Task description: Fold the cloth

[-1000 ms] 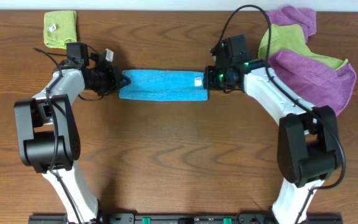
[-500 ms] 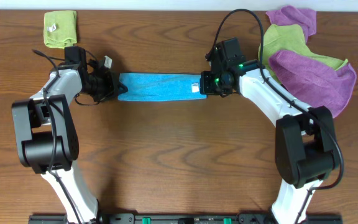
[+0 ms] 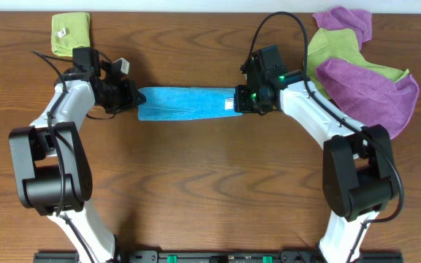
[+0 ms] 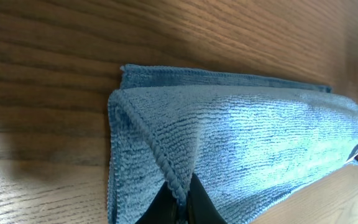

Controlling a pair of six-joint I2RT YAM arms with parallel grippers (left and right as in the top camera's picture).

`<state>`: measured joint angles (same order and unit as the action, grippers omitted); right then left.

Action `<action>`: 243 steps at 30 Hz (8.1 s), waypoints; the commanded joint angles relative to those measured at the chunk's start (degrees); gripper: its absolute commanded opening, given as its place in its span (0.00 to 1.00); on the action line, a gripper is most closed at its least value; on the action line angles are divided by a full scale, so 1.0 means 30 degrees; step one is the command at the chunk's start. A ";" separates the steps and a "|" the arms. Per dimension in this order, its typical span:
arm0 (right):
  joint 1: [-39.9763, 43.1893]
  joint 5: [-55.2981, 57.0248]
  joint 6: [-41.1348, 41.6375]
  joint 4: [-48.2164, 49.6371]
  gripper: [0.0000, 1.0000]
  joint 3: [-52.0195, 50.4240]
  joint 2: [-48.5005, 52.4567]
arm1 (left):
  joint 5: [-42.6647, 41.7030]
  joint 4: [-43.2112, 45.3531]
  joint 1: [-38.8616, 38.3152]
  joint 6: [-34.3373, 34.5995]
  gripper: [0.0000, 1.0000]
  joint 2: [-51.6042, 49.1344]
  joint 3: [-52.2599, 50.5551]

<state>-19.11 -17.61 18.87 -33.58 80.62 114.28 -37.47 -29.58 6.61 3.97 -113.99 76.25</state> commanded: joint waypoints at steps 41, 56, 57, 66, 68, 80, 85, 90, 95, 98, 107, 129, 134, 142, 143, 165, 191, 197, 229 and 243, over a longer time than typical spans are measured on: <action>0.0066 0.2164 -0.1100 0.0459 0.01 0.1698 -0.2084 | 0.4044 -0.3687 -0.0627 -0.1749 0.06 0.2790 0.2601; -0.0080 0.3381 -0.1610 -0.0299 0.01 0.1698 -0.1064 | 0.8502 -0.2419 -0.3898 -0.1472 0.06 -0.0882 0.1989; -0.0058 0.3388 -0.1610 -0.0379 0.01 0.1698 -0.1071 | 0.8757 -0.2390 -0.3963 -0.1180 0.06 -0.1173 0.1989; 0.0437 0.3359 -0.3111 -0.1464 0.56 0.1698 -0.0670 | 0.9843 -0.1887 -0.3971 -0.0699 0.06 -0.2732 0.1989; 0.1078 0.1049 -0.3118 -0.1523 0.65 0.1698 -0.0138 | 0.9843 -0.1902 -0.3971 -0.0597 0.06 -0.2849 0.1989; 0.2900 -0.6448 -0.3096 -0.0918 0.91 0.1698 0.2637 | 0.9843 -0.1902 -0.3978 -0.0612 0.06 -0.2863 0.1989; 0.2849 -0.7366 -0.2543 0.0080 0.92 0.1698 0.3512 | 0.9843 -0.1909 -0.3978 -0.0612 0.06 -0.2863 0.1989; 0.2885 -0.8167 -0.1865 0.1005 0.89 0.1698 0.4335 | 0.9836 -0.1923 -0.3978 -0.0612 0.06 -0.2863 0.1989; 0.2943 -0.8378 -0.1064 0.0685 0.83 0.1690 0.5464 | 0.9836 -0.1989 -0.3978 -0.0612 0.06 -0.2863 0.1989; 0.3009 -0.8349 -0.1005 0.0291 0.79 0.1690 0.6193 | 0.9843 -0.2062 -0.3978 -0.0612 0.06 -0.2863 0.1989; 0.2980 -0.8138 -0.0197 0.2164 0.37 0.1698 0.6630 | 0.9617 -0.2062 -0.3978 -0.0597 0.06 -0.2863 0.1989; 0.0510 -0.2951 -0.1035 -0.0874 0.01 0.3526 0.1239 | 0.8896 -0.1982 -0.6747 0.2645 0.06 -0.2863 0.1989; -0.1086 -0.2827 -0.1013 -0.0372 0.01 0.3548 0.0976 | 0.8888 -0.1603 -0.8255 0.3577 0.06 -0.2863 0.1989; -0.1566 -0.2419 -0.1013 -0.0466 0.01 0.3548 0.0976 | 0.7300 -0.0612 -0.8961 0.4976 0.06 -0.2863 0.1989; -0.1566 -0.2419 -0.1013 -0.0474 0.01 0.3548 0.0976 | 0.7053 -0.0510 -0.8954 0.4969 0.06 -0.2856 0.1996; -0.2506 -0.1086 -0.1945 0.0000 0.01 0.3497 0.1042 | 0.8837 -0.6324 -0.4860 0.5085 0.06 1.4673 0.2280; -0.4860 -0.5384 -0.1370 0.3424 0.41 0.3497 0.2776 | 0.8845 -1.0142 -0.4677 0.4590 0.06 1.8127 0.2244; -0.5603 -0.5129 -0.1377 0.3359 0.49 0.3534 0.2769 | 0.9428 -1.0367 -0.4677 0.4240 0.06 1.8127 0.2244; -0.1166 0.2346 -0.5479 -0.4714 0.01 0.7555 0.2426 | 0.2324 1.0185 -0.4714 1.0171 0.95 0.5858 -0.9530; -0.0226 0.1217 -0.5894 -0.4087 0.01 0.7555 0.4415 | 0.0991 1.3675 -0.4772 1.2342 0.95 0.2783 -0.9522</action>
<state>-20.05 -12.91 2.28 -46.26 103.42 125.36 -34.13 11.38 -7.66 40.18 -104.14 47.90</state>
